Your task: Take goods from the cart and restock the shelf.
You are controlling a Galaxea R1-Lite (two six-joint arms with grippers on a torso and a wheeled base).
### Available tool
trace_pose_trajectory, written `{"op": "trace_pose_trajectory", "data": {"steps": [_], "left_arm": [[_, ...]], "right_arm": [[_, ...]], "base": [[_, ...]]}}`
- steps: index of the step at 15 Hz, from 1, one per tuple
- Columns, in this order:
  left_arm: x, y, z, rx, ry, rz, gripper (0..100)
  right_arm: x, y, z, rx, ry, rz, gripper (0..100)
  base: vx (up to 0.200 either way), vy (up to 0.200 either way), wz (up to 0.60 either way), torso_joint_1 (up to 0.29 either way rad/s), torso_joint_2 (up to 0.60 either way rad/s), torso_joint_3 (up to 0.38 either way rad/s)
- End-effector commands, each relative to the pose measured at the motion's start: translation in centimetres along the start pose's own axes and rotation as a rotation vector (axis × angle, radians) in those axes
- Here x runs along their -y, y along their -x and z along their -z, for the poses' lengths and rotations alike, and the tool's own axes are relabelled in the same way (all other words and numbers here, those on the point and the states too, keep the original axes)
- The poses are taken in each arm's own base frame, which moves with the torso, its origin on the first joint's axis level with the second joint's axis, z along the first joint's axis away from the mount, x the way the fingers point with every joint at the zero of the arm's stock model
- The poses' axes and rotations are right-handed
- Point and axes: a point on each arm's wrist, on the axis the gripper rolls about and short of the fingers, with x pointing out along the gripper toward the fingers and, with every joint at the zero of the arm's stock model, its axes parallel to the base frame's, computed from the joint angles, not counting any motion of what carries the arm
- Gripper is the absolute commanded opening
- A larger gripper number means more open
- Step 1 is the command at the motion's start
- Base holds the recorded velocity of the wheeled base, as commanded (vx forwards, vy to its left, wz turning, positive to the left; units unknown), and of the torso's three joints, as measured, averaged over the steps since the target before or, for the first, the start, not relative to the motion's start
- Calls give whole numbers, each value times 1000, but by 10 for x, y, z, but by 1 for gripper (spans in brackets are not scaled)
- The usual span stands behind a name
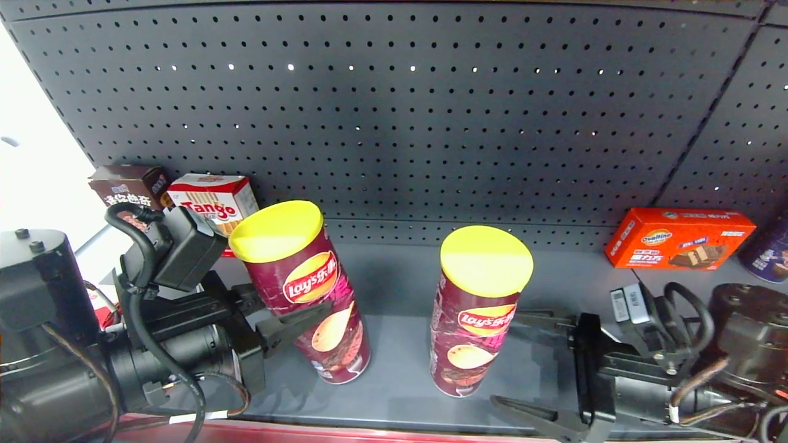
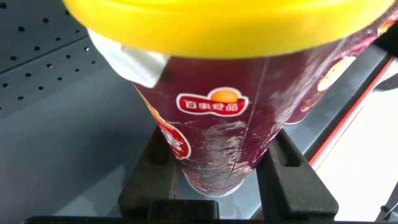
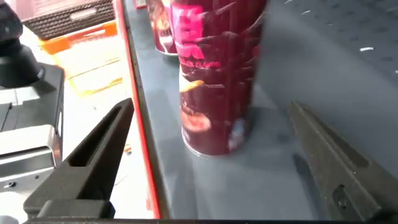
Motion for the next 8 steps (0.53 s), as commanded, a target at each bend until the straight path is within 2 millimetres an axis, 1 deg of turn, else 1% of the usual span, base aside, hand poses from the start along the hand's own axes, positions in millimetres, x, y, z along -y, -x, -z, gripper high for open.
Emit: {"op": "trace_pose_trajectory", "data": {"steps": [1,3,4,5,6,7,8], "left_arm": [[0,0,0,1,-1,0,0],[0,0,-1,4,-1,0,0],[0,0,-1,4,-1,0,0],[0,0,0,3,-1,0,0],[0,0,-1,4,-2,1,0],[1,0,-1,4,-2,3,0],[1,0,-1,4,-2,4,0]], "right_arm": [[-13,32,-19,57,54,79,100],[-13,56,-36,111,107,224,100],[-13,56,-36,111,107,224,100],[-17,72,-50,146,142,338,100],[-20,79,-54,153,150,380,100],[-25,92,-59,154,154,463,100],[-29,99,-60,151,155,514,100]], "base": [[0,0,0,0,0,0],[0,0,0,0,0,0],[0,0,0,0,0,0],[0,0,0,0,0,0],[0,0,0,0,0,0],[0,0,0,0,0,0],[0,0,0,0,0,0]]}}
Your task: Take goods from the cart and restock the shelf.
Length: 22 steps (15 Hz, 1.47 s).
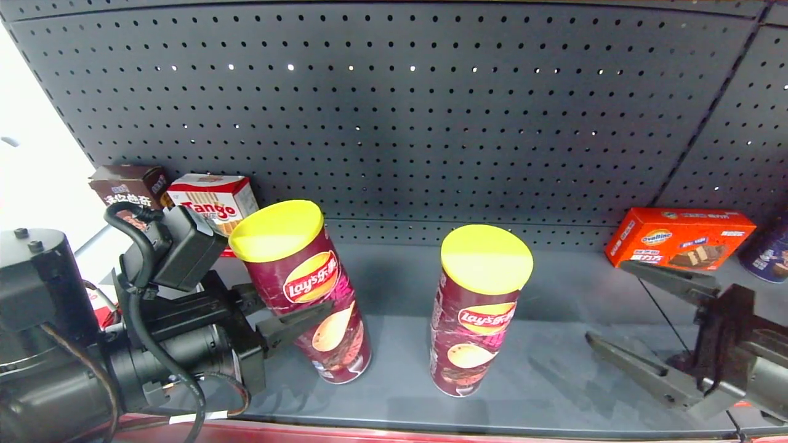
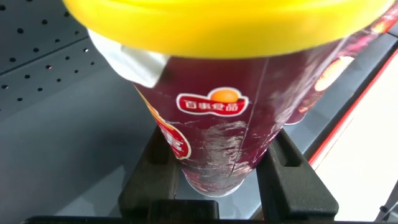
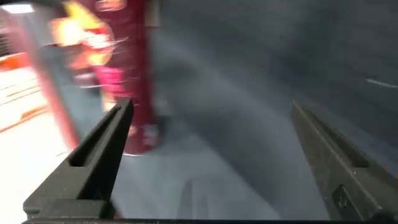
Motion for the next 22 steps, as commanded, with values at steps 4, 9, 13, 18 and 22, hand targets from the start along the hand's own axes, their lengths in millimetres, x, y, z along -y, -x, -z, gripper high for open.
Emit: {"op": "trace_pose_trajectory", "data": {"steps": [4,9,13,18,22], "left_arm": [[0,-1,-2,8,-6,0,0],[0,3,-3,20,-9,-4,0],[2,7,-6,36,-14,-3,0],[3,10,-6,40,-16,-4,0],[4,14,-5,43,-16,-6,0]], "right_arm": [[-7,64,-30,55,32,344,100],[-34,113,-13,33,17,527,100],[-73,161,16,-54,-7,570,100],[-83,167,59,-202,-106,606,100],[-84,168,65,-225,-235,601,100]], "base": [[0,0,0,0,0,0],[0,0,0,0,0,0],[0,0,0,0,0,0],[0,0,0,0,0,0],[0,0,0,0,0,0]]}}
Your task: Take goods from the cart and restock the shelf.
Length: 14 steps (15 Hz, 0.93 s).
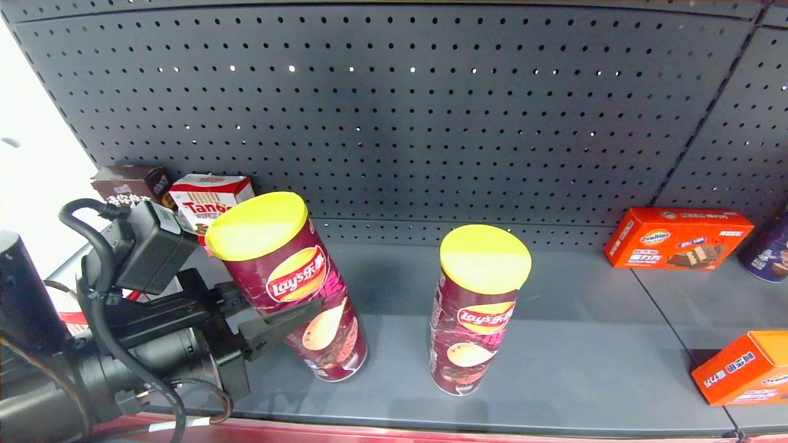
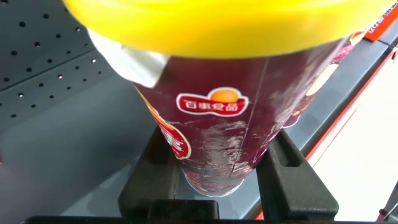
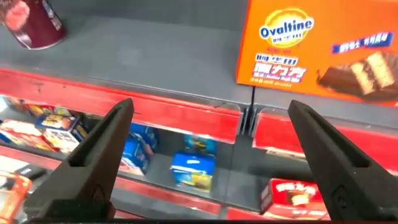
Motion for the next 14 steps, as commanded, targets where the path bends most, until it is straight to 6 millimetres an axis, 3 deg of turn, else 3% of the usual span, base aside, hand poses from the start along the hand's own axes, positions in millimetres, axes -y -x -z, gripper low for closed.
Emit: {"op": "trace_pose_trajectory", "data": {"steps": [1,12,14], "left_arm": [[0,1,-1,4,-1,0,0],[-1,2,-6,25,-6,-8,0],[-1,0,-6,24,-6,-3,0]], "right_arm": [[0,0,6,-47,-9,0,100],[0,0,6,-43,-2,1,100],[-1,0,6,-50,-7,70,100]], "base": [[0,0,0,0,0,0],[0,0,0,0,0,0],[0,0,0,0,0,0]]}}
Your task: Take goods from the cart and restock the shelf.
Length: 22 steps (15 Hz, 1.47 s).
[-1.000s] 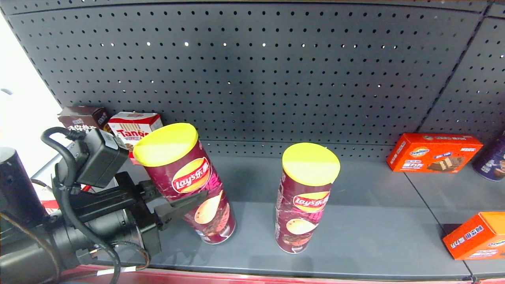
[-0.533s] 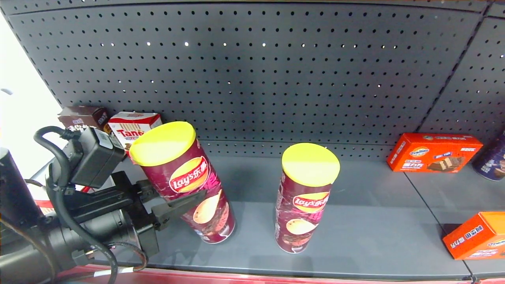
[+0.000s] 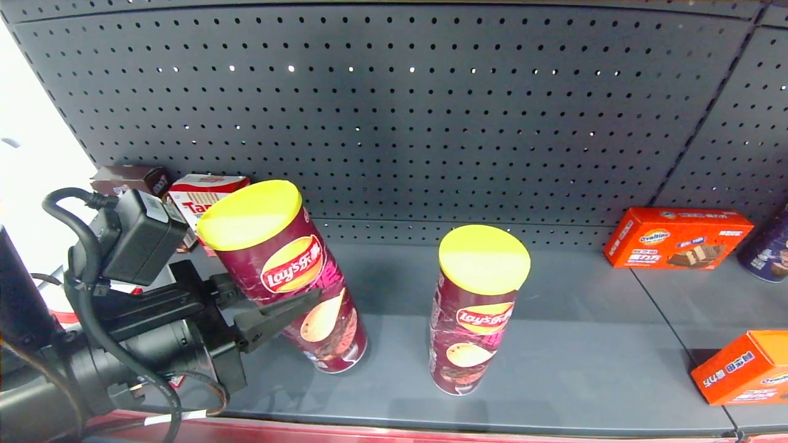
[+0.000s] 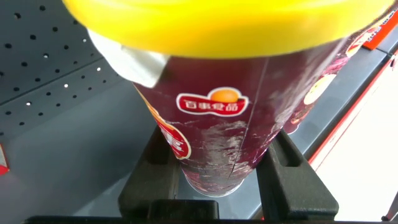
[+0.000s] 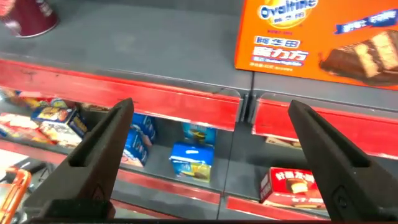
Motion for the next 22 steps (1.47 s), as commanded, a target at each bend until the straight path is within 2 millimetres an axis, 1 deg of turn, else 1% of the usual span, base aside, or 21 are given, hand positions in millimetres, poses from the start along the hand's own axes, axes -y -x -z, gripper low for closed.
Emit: {"op": "trace_pose_trajectory", "data": {"steps": [1,2,4,10,13,15,16,19,21,22], "left_arm": [[-1,-2,2,-9,3,1,0],[0,-3,1,-8,3,2,0],[-1,-4,2,-12,3,0,0],[-2,-4,-6,8,-4,-1,0],[-1,-6,-6,11,-4,27,0],[-5,-18,-19,43,-15,25,0],[-6,-20,-26,57,-22,21,0],[-10,-31,-27,30,-8,20,0],[-14,-47,-34,35,-21,35,0],[-17,-57,-30,8,-14,36,0]], "right_arm": [[-3,1,0,13,-15,165,100],[-4,6,2,92,-8,182,100],[-4,6,2,91,-8,178,100],[-4,6,2,91,-8,178,100],[-4,6,2,91,-9,178,100],[-4,6,2,91,-8,178,100],[-4,6,2,91,-8,178,100],[-4,6,2,91,-8,178,100],[-4,6,2,91,-8,178,100],[-4,6,2,91,-8,178,100]], "base": [[0,0,0,0,0,0],[0,0,0,0,0,0],[0,0,0,0,0,0],[0,0,0,0,0,0],[0,0,0,0,0,0],[0,0,0,0,0,0],[0,0,0,0,0,0],[0,0,0,0,0,0],[0,0,0,0,0,0],[0,0,0,0,0,0]]}}
